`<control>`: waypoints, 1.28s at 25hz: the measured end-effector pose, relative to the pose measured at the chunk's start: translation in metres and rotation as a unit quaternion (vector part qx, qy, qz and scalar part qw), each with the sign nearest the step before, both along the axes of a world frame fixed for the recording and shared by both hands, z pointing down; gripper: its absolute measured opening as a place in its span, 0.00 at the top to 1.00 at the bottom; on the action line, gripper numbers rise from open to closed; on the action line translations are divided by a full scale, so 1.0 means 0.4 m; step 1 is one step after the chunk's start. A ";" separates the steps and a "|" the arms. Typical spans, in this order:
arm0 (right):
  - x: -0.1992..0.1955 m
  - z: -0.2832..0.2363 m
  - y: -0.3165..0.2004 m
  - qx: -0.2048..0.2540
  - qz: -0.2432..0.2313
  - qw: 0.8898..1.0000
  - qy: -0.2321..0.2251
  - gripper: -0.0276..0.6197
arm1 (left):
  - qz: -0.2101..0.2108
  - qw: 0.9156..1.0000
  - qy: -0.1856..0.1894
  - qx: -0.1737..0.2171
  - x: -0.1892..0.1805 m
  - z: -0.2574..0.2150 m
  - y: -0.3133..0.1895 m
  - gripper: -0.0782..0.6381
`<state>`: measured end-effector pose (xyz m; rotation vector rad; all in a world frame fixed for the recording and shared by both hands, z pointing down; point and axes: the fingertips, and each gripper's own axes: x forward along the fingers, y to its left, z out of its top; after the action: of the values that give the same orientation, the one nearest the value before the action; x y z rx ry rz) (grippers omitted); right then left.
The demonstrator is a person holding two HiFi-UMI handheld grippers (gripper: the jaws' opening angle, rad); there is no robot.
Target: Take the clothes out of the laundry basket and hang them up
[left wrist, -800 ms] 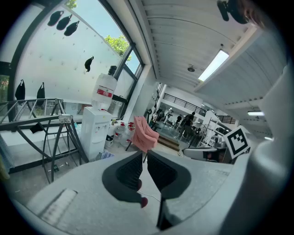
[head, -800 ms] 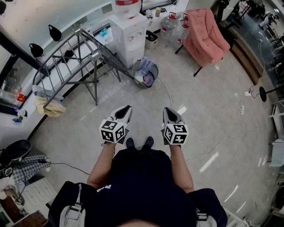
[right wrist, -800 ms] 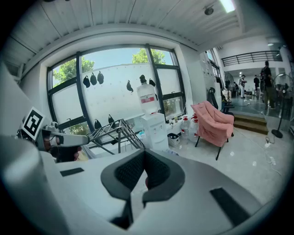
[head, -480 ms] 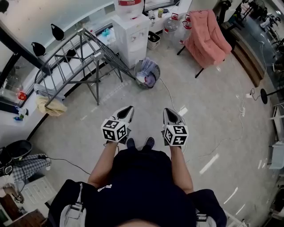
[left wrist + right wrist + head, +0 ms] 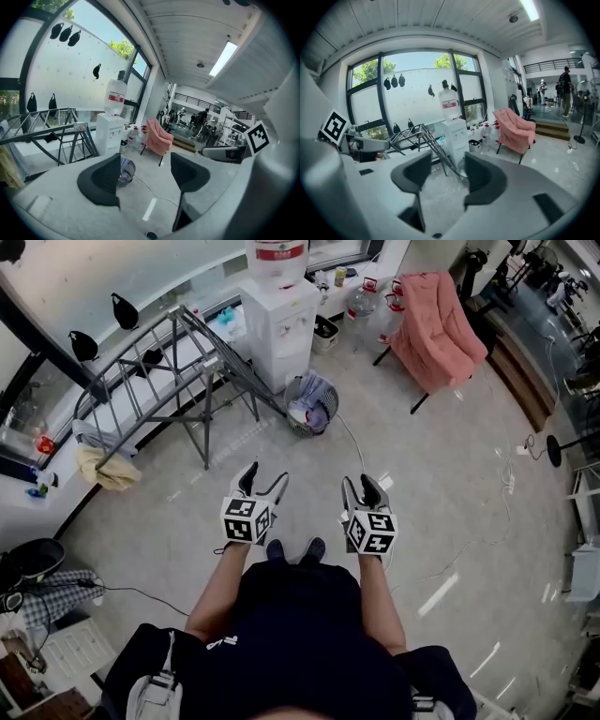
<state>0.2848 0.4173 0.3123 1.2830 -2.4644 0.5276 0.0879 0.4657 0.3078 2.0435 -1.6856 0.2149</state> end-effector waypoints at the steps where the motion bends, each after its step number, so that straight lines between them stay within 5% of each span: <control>1: -0.004 0.005 0.003 -0.006 -0.003 1.000 -0.001 0.53 | -0.002 1.000 -0.001 0.004 -0.005 -0.003 0.000 0.44; 6: -0.016 0.010 0.019 -0.008 0.003 1.000 0.013 0.39 | -0.002 1.000 0.002 0.011 -0.024 -0.011 0.011 0.44; 23: -0.062 0.016 0.069 -0.008 0.022 1.000 0.011 0.33 | 0.026 1.000 0.008 0.013 -0.080 0.021 0.031 0.44; 32: -0.100 0.042 -0.050 -0.008 0.014 1.000 0.001 0.33 | 0.014 1.000 0.007 0.009 -0.107 0.044 -0.064 0.44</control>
<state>0.2450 0.3972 0.3293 1.3115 -2.4387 0.5522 0.0449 0.4399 0.3255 2.0776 -1.6570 0.1950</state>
